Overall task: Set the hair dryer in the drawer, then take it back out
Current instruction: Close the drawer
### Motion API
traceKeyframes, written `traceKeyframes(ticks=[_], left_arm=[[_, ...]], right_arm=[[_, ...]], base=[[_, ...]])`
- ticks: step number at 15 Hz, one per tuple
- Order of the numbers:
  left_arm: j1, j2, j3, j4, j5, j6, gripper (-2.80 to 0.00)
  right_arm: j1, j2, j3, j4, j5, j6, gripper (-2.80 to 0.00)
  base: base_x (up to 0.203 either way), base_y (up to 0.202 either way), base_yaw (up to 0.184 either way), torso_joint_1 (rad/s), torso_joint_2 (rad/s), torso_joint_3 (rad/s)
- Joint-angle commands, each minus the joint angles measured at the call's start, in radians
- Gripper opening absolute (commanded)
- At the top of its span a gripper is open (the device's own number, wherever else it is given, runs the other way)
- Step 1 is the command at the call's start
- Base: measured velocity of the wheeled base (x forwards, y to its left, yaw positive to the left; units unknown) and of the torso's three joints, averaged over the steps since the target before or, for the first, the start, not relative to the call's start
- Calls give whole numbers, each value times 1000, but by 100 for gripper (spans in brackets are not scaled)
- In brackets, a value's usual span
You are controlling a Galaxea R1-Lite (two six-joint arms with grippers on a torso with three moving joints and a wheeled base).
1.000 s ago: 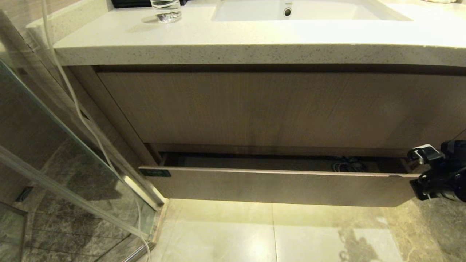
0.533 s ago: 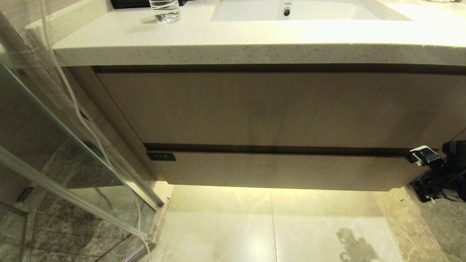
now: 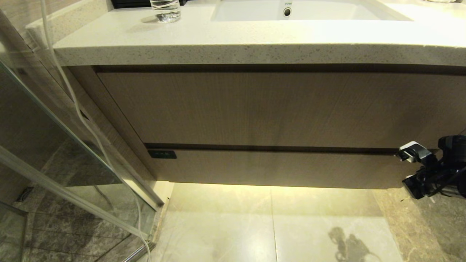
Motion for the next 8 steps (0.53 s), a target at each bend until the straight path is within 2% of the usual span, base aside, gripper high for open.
traceKeyframes(ticks=[1, 4, 6, 8], left_arm=[[0, 0, 0, 0, 0, 0, -280], [0, 0, 0, 0, 0, 0, -280], [0, 0, 0, 0, 0, 0, -280], [0, 0, 0, 0, 0, 0, -280]], right_arm=[[64, -151, 9, 70, 83, -63, -280], [190, -346, 48, 162, 187, -185, -280], [286, -456, 106, 181, 330, -411, -280], [318, -509, 168, 171, 520, -594, -280]], base=[[0, 0, 0, 0, 0, 0], [0, 0, 0, 0, 0, 0], [0, 0, 0, 0, 0, 0], [0, 0, 0, 0, 0, 0]])
